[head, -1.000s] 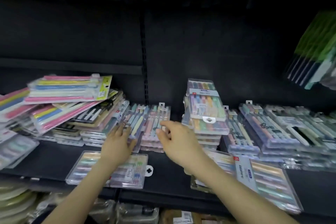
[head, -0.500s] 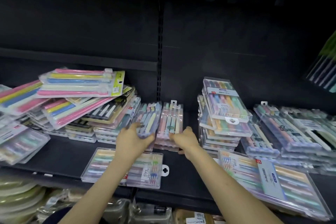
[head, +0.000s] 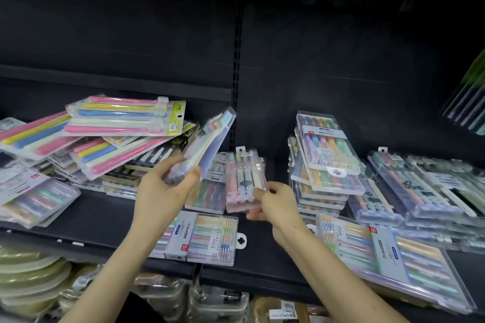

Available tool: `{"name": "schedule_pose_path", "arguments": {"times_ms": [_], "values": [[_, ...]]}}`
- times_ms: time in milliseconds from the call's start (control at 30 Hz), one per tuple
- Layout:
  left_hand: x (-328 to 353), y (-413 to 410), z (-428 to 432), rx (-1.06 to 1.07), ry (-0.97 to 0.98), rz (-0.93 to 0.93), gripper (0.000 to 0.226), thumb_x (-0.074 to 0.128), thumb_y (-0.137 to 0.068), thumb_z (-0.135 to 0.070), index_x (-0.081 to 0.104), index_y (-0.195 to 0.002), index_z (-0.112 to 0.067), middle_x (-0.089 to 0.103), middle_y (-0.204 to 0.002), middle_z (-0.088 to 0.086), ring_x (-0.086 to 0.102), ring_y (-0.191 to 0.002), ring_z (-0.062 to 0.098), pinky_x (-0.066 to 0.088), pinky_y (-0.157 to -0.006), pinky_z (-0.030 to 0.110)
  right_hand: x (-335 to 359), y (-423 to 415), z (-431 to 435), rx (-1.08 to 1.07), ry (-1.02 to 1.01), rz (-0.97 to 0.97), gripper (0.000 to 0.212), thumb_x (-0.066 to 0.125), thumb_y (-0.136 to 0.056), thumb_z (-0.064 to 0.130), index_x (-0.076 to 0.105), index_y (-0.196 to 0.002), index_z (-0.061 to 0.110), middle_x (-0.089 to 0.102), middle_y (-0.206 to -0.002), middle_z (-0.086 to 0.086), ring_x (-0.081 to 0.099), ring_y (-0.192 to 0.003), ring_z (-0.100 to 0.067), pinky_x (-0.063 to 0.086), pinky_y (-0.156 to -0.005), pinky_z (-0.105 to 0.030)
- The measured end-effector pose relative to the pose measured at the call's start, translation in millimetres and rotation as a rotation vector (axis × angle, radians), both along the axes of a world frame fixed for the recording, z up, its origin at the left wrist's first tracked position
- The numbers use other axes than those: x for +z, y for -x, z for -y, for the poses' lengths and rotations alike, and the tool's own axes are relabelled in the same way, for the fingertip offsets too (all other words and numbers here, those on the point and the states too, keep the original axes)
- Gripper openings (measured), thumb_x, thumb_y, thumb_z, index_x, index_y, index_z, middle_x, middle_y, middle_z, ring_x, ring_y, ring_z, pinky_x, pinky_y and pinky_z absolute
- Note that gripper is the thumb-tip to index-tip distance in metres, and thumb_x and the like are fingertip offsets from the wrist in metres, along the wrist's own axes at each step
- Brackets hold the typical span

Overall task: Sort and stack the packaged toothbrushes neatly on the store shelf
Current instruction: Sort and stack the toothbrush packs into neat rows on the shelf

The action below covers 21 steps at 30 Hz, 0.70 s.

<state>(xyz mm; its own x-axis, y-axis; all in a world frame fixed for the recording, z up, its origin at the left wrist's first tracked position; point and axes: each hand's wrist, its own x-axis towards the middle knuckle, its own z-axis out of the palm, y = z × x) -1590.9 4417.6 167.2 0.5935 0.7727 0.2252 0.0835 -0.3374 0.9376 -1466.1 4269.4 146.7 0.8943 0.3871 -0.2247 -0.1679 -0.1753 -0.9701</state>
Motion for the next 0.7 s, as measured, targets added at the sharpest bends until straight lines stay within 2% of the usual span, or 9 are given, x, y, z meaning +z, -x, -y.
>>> {"name": "schedule_pose_path", "arguments": {"times_ms": [100, 233, 333, 400, 467, 533, 633, 700], "values": [[12.7, 2.9, 2.1, -0.031, 0.001, 0.058, 0.022, 0.07, -0.082, -0.041, 0.06, -0.102, -0.044, 0.062, -0.106, -0.021, 0.056, -0.104, 0.003, 0.041, -0.084, 0.024, 13.1, 14.6, 15.3, 0.038, -0.059, 0.057, 0.026, 0.053, -0.096, 0.006, 0.052, -0.119, 0.016, 0.065, -0.095, 0.002, 0.064, -0.057, -0.017, 0.055, -0.052, -0.025], [31.1, 5.8, 12.5, -0.074, 0.033, 0.137, 0.025, 0.069, -0.072, -0.05, 0.061, -0.096, -0.048, 0.063, -0.106, -0.024, 0.056, -0.104, -0.006, 0.04, -0.082, 0.017, 34.6, 24.6, 48.8, 0.058, -0.091, 0.139, 0.042, 0.055, -0.096, 0.007, 0.046, -0.136, 0.011, 0.062, -0.095, 0.007, 0.062, -0.05, -0.011, 0.056, -0.052, -0.025], [39.7, 11.1, 23.5, -0.049, -0.008, 0.176, 0.03, 0.065, -0.063, -0.057, 0.061, -0.093, -0.052, 0.062, -0.097, -0.034, 0.057, -0.096, -0.015, 0.04, -0.08, 0.013, 56.2, 24.1, 83.7, 0.016, -0.162, 0.229, 0.043, 0.057, -0.094, 0.007, 0.049, -0.133, 0.022, 0.063, -0.099, 0.01, 0.064, -0.053, -0.014, 0.058, -0.055, -0.028], [43.8, 13.7, 33.2, -0.032, -0.061, 0.181, 0.029, 0.067, -0.067, -0.055, 0.062, -0.095, -0.051, 0.064, -0.101, -0.03, 0.059, -0.098, -0.006, 0.044, -0.081, 0.018, 69.6, 19.4, 109.9, -0.021, -0.193, 0.323, 0.041, 0.06, -0.093, 0.009, 0.053, -0.128, 0.03, 0.064, -0.102, 0.011, 0.067, -0.059, -0.02, 0.058, -0.056, -0.029], [49.4, 14.1, 45.8, -0.039, -0.141, 0.17, 0.03, 0.071, -0.074, -0.047, 0.063, -0.102, -0.048, 0.065, -0.108, -0.021, 0.061, -0.099, 0.006, 0.046, -0.08, 0.021, 79.6, 11.9, 137.3, -0.043, -0.207, 0.414, 0.038, 0.059, -0.092, 0.008, 0.059, -0.127, 0.026, 0.069, -0.107, 0.006, 0.068, -0.069, -0.023, 0.056, -0.059, -0.026], [58.2, 9.9, 62.5, -0.072, -0.222, 0.18, 0.034, 0.073, -0.074, -0.042, 0.062, -0.106, -0.047, 0.063, -0.113, -0.02, 0.06, -0.104, 0.008, 0.046, -0.084, 0.023, 85.0, 3.4, 165.5, -0.105, -0.203, 0.467, 0.04, 0.058, -0.092, 0.007, 0.059, -0.129, 0.022, 0.07, -0.108, 0.004, 0.068, -0.074, -0.021, 0.056, -0.06, -0.024], [74.3, -6.0, 96.3, -0.116, -0.324, 0.19, 0.037, 0.069, -0.068, -0.051, 0.057, -0.103, -0.052, 0.056, -0.113, -0.027, 0.053, -0.104, -0.001, 0.041, -0.086, 0.019, 88.1, -7.3, 209.9, -0.235, -0.203, 0.488, 0.039, 0.058, -0.092, 0.006, 0.058, -0.129, 0.021, 0.073, -0.096, 0.009, 0.067, -0.064, -0.017, 0.055, -0.055, -0.025], [80.7, -21.8, 120.9, -0.139, -0.352, 0.172, 0.036, 0.071, -0.071, -0.049, 0.056, -0.104, -0.05, 0.054, -0.111, -0.026, 0.048, -0.102, -0.005, 0.036, -0.084, 0.014, 86.5, -15.2, 239.9, -0.321, -0.199, 0.475, 0.037, 0.058, -0.093, 0.006, 0.058, -0.127, 0.021, 0.074, -0.087, 0.01, 0.064, -0.056, -0.015, 0.054, -0.05, -0.025]]}}
